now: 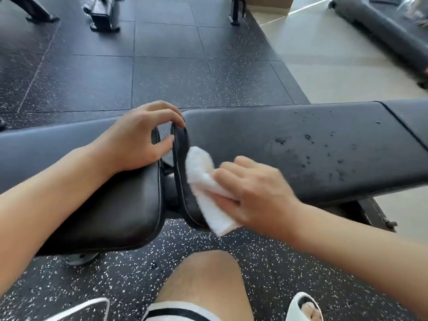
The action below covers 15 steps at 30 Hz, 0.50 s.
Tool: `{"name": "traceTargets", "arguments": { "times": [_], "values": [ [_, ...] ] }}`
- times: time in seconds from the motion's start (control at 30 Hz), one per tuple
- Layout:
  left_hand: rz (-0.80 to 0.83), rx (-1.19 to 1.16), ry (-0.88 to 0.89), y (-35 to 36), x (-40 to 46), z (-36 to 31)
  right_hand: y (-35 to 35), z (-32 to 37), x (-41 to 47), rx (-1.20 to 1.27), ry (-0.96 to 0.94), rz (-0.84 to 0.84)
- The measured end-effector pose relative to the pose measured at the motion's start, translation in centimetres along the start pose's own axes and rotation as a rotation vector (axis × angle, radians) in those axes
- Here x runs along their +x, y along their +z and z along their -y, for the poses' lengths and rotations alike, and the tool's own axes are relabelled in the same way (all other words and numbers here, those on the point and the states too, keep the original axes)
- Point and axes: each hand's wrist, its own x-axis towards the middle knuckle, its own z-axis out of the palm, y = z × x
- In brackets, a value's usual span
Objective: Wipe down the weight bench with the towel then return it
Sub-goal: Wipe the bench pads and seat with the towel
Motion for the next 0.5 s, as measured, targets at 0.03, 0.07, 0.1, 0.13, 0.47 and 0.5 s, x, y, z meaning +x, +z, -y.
{"name": "traceTargets", "arguments": {
  "times": [0.03, 0.07, 0.1, 0.13, 0.47, 0.5],
  "values": [
    [0.003, -0.002, 0.005, 0.0, 0.0, 0.1, 0.8, 1.4, 1.2, 0.021, -0.046, -0.008],
    [0.008, -0.004, 0.008, 0.0, -0.1, 0.2, 1.3, 2.5, 2.3, 0.039, -0.086, -0.012],
    [0.011, -0.008, 0.007, 0.0, -0.2, 0.2, 1.8, 3.2, 3.0, 0.058, -0.118, -0.012],
    [0.01, -0.01, 0.008, -0.1, -0.4, 0.3, 1.9, 3.6, 3.3, 0.072, -0.141, -0.005],
    [0.063, -0.034, 0.134, 0.3, -0.5, -0.2, -3.5, -7.4, -5.8, -0.136, 0.089, 0.073],
    [0.063, -0.03, 0.145, 0.5, -0.2, -0.2, -3.4, -7.7, -6.1, -0.155, 0.108, 0.064]
  ]
}}
